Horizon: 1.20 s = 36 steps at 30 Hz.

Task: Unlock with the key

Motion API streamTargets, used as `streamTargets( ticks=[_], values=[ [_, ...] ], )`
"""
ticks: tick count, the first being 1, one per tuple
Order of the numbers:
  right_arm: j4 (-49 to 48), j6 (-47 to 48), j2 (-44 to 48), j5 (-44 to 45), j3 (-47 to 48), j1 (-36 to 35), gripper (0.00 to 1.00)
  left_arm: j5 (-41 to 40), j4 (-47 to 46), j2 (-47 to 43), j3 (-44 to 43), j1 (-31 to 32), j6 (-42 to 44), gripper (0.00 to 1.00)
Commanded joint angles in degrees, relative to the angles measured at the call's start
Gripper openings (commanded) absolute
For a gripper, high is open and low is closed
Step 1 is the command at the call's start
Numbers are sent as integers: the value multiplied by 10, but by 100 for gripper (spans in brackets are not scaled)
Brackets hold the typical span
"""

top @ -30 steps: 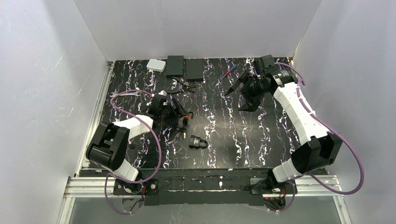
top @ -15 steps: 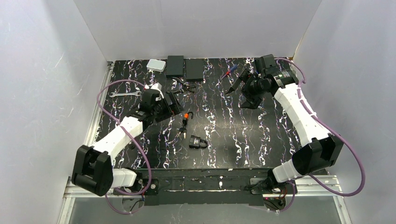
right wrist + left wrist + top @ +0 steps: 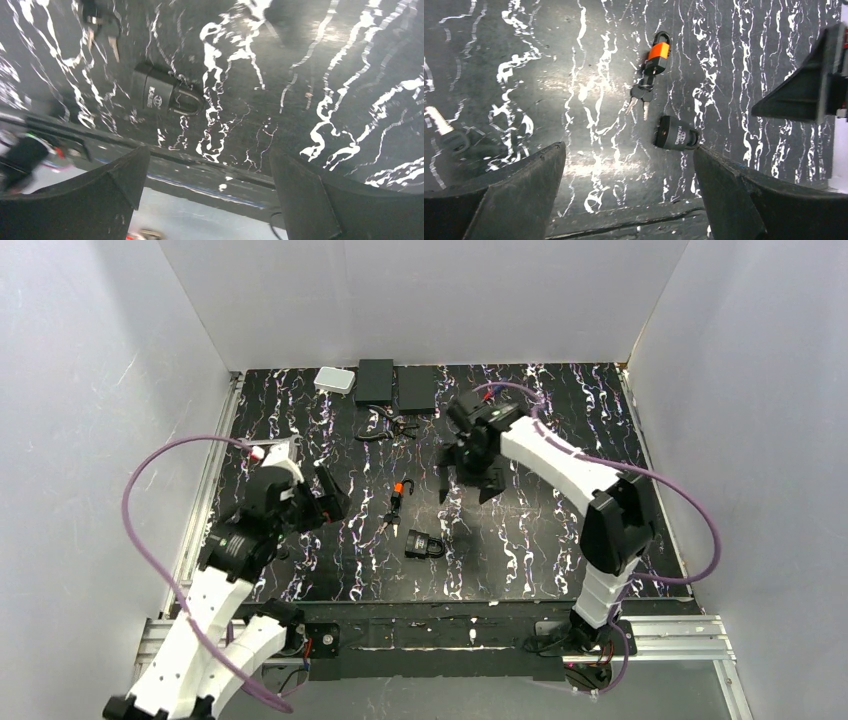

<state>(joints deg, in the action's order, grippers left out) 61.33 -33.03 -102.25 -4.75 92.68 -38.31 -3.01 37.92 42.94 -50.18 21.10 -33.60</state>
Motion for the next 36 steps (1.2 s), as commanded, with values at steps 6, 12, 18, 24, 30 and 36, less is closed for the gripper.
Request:
streamTargets(
  ticks=[6,12,18,24,30,36],
  values=[
    [-35,68,-37,43,27,-89,98,-47,118,-102,2,-3,57,98],
    [-52,34,-73,81,36,-138,96,-18,106,-151,27,-3,52,98],
    [-29,16,-85,132,50,-172,95,-118,190,-157,45,-3,-131,98],
    [-52,-6,-59,166,-6,-190,95,-147,246,-142,64,-3,-209,98],
    [-59,-15,-32,195,-26,-203,95,-187,281,-80,42,-3,-217,98],
    [-64,-34,18,226,-66,-204,96,-248,299,36,-11,-3,-224,98]
  ],
)
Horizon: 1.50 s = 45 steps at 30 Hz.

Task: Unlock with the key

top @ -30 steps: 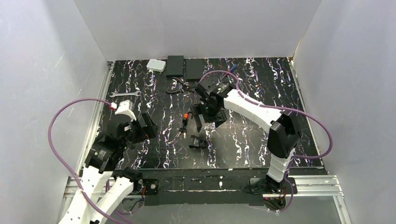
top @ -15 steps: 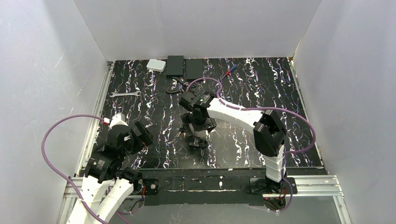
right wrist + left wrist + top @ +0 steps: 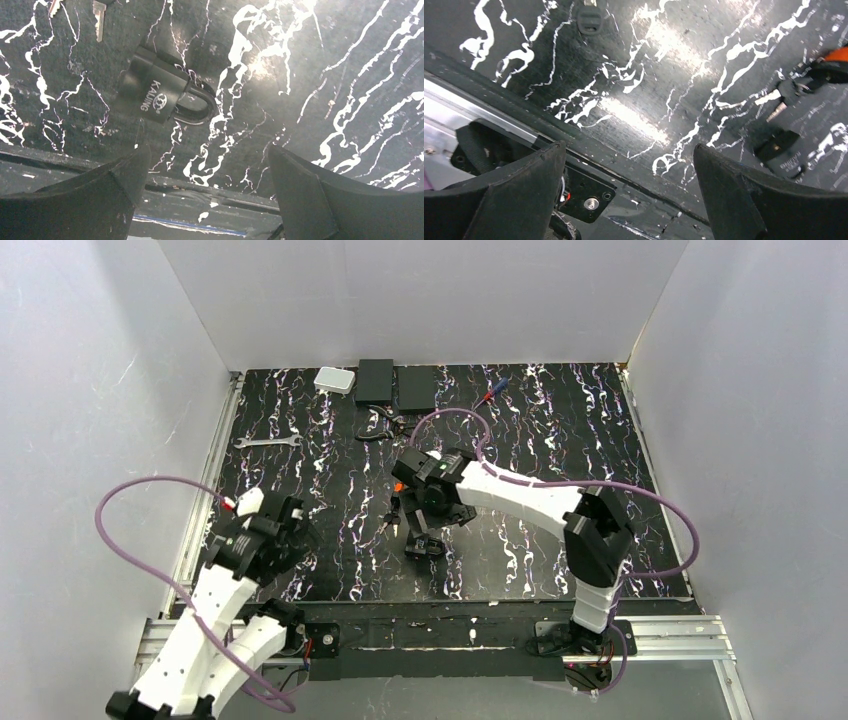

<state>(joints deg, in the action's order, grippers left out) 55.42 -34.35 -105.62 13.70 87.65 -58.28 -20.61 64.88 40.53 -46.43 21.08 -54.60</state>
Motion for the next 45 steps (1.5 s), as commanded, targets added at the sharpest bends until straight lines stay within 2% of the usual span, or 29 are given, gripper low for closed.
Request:
streamTargets(
  ticks=[1,6,10,13,16,19,27,32,36,42,45],
  values=[
    [-3,-22,60,47,-19,-4,96,-73,30,81,-61,-3,-11,98],
    [-10,-37,98,73,-48,-4,98,-58,13,191,-134,7,-2,98],
    [-16,-45,108,66,-65,-3,98,-92,29,273,-192,52,-80,98],
    [-5,-33,91,50,-48,-3,98,-79,34,306,-188,55,-113,98],
    [18,-15,55,34,-15,-3,98,-105,40,305,-154,43,-110,98],
    [28,-8,22,17,2,-3,98,-93,21,292,-112,9,-95,98],
    [15,-6,-2,-4,1,-3,98,44,-106,217,18,-109,-11,98],
    [5,-12,11,7,-15,-3,98,117,-194,184,77,-199,83,98],
    [5,-12,37,30,-26,-3,98,129,-235,202,96,-265,138,98],
    [17,-3,57,52,-30,1,98,132,-285,223,120,-310,176,98],
    [18,1,61,57,-28,5,98,122,-279,247,110,-334,190,93]
  ],
)
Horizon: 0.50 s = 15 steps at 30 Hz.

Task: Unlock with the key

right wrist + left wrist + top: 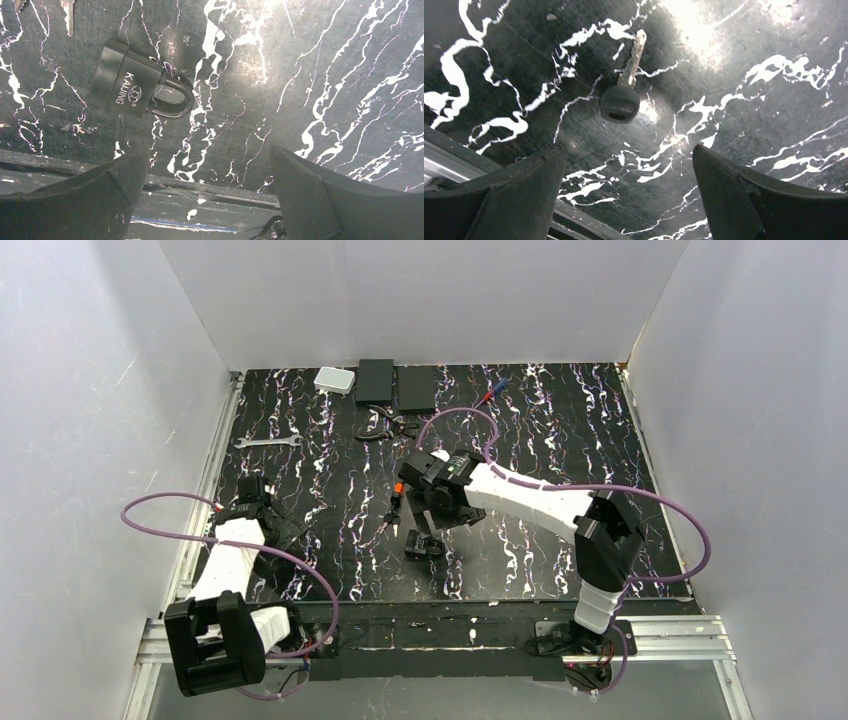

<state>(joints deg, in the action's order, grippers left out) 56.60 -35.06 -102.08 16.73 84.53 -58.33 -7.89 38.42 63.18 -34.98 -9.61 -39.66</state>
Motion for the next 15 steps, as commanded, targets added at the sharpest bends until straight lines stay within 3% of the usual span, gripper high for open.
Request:
streamTargets(
  ticks=[1,9,15],
  values=[
    [7,9,25,28,4,6,98,3,-17,30,-8,-36,47,92],
    [-10,-3,59,43,-39,10,98,28,-46,68,9,-95,44,87],
    [-26,-10,102,51,-94,26,98,58,-51,154,-15,-102,64,81]
  ],
)
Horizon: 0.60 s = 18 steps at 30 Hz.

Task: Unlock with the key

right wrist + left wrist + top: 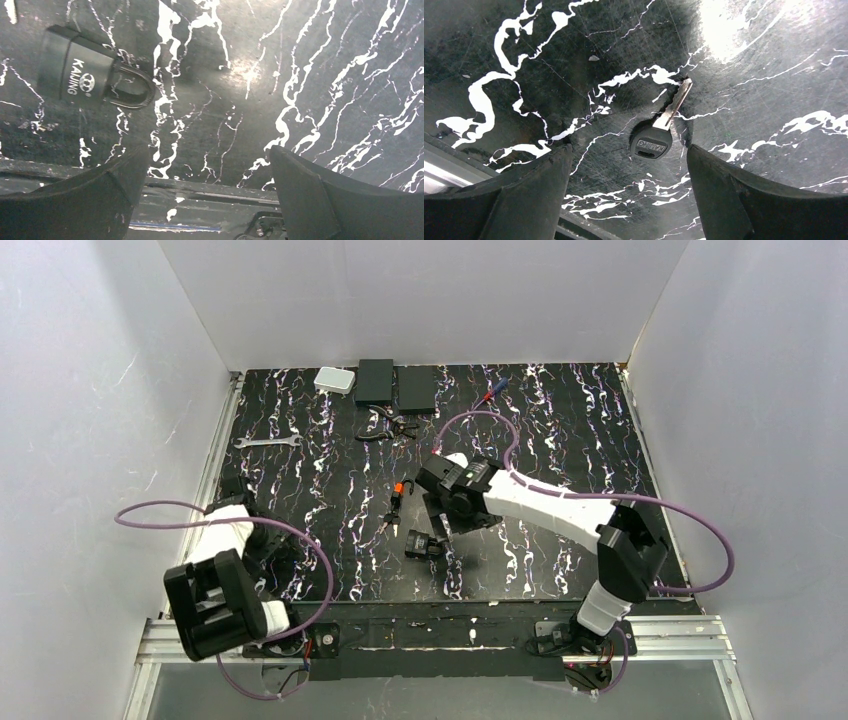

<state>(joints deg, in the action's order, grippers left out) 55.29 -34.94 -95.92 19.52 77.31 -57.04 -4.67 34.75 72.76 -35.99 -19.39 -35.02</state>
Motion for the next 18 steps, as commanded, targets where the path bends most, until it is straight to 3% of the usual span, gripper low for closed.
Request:
streamTargets(
  ticks=[1,7,15,18],
  values=[
    [-15,-11,47,23,-28,18,98,28,-13,72,-10,-4,20,78],
    [-40,-5,83,11,-67,59,98,37,-13,115,-29,-4,29,62],
    [-63,22,115,-20,-110,124,98,64,-21,140,-42,-2,45,24],
    [-72,28,124,-31,-124,142,98,67,-23,144,-46,0,47,20]
  ],
)
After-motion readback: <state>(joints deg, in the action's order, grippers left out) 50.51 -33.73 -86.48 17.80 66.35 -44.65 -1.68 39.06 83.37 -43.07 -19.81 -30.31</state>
